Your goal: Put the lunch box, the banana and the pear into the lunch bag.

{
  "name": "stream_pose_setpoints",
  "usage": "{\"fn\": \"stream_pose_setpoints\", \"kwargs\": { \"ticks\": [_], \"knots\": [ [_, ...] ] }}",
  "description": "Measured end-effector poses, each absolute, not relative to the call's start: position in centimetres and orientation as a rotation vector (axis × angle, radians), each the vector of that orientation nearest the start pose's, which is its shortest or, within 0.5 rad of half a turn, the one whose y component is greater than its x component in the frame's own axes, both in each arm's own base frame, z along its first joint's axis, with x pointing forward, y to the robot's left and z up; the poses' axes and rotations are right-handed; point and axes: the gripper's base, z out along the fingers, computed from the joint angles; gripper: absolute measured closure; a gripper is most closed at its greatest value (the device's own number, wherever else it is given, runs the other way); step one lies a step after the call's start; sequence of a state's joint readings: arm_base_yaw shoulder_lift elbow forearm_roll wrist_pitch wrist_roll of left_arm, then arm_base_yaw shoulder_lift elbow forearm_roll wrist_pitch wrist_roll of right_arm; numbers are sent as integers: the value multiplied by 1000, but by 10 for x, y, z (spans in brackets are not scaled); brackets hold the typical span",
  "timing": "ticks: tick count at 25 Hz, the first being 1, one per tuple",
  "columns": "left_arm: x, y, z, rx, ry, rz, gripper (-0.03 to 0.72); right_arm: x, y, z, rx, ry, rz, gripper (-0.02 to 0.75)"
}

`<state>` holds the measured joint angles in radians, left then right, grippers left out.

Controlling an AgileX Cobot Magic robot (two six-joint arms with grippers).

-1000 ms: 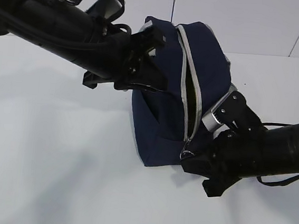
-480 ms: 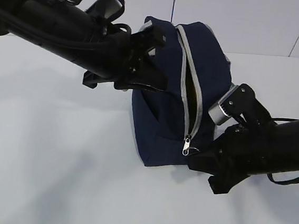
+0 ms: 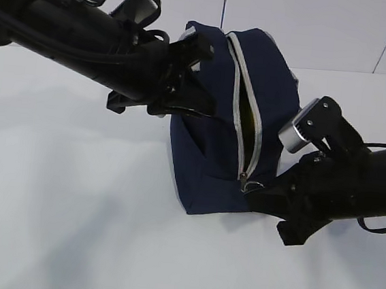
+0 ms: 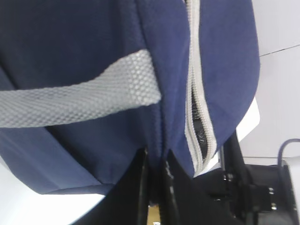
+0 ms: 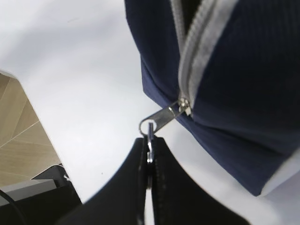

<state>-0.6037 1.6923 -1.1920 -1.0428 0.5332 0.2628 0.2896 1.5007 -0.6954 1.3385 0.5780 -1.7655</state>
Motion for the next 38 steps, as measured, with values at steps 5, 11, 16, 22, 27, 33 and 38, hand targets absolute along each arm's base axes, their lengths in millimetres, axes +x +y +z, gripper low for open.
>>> {"fn": "stream_pose_setpoints", "kwargs": {
  "ticks": [5, 11, 16, 22, 27, 33, 38],
  "knots": [
    [285, -245, 265, 130, 2482, -1154, 692, 245, 124, 207, -1093, 2050, 585, 720],
    [285, -245, 265, 130, 2482, -1154, 692, 241, 122, 213, -1102, 2042, 576, 720],
    [285, -245, 265, 130, 2482, -1154, 692, 239, 121, 217, -1092, 2042, 574, 720],
    [285, -245, 265, 127, 2481, -1155, 692, 235, 120, 224, -1090, 2035, 561, 720],
    [285, -245, 266, 123, 2480, -1158, 692, 238, 120, 230, -1034, 2057, 581, 720],
    [285, -245, 266, 118, 2478, -1158, 692, 245, 122, 242, -985, 2084, 593, 720],
    [286, -245, 266, 116, 2475, -1156, 692, 249, 124, 254, -955, 2096, 628, 720]
  ]
}}
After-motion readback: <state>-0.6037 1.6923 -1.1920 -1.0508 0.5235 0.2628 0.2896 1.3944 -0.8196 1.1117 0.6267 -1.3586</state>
